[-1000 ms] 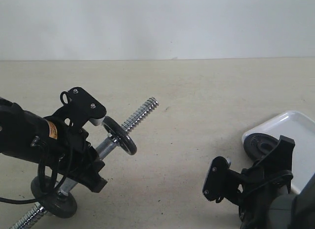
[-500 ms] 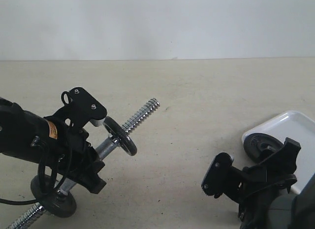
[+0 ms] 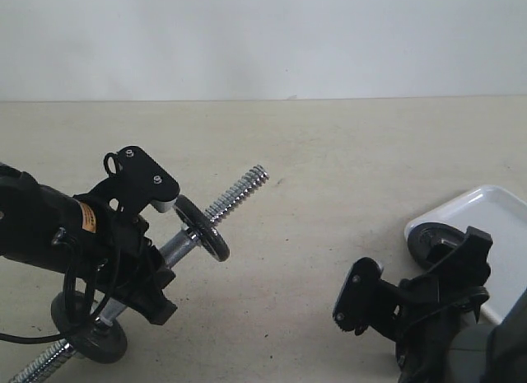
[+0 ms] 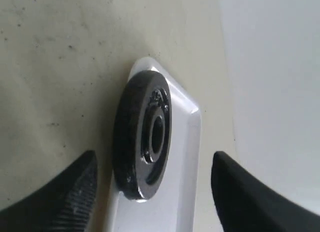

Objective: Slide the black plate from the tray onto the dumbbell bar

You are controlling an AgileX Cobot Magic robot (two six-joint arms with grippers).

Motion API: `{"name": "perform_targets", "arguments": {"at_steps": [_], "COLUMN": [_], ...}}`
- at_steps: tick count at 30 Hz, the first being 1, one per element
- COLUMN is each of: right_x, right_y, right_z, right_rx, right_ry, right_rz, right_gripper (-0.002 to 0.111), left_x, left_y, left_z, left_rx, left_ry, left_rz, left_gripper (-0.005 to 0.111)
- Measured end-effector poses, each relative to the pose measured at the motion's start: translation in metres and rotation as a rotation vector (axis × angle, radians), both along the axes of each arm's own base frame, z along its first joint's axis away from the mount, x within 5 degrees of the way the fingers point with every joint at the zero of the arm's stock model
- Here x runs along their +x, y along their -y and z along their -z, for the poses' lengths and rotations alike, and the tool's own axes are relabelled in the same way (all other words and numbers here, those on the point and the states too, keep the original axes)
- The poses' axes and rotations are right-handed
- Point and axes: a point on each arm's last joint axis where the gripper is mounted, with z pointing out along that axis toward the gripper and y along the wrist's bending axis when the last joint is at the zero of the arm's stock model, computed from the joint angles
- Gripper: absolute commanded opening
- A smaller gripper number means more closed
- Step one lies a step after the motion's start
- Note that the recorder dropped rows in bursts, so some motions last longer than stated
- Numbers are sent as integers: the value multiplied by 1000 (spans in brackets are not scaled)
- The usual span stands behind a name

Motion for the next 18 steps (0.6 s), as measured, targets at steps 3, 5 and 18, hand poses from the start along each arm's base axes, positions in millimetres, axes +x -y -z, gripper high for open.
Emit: {"name": "perform_targets", "arguments": {"at_steps": [3,5,18], "right_x": [0,0,0], "right_y": [0,0,1], "right_z": [0,0,0], "right_rx": [-23,-33,-57], "right_ry": [-8,-13,-6], "right_rz": [-14,-19,-17], "right_gripper": [60,59,59], "left_x": [0,0,0], "left_y": [0,0,0], "left_z": [0,0,0], "left_rx": [0,0,5], "left_ry": [0,0,3], "left_rz": [0,0,10], "left_gripper": [4,4,4]}}
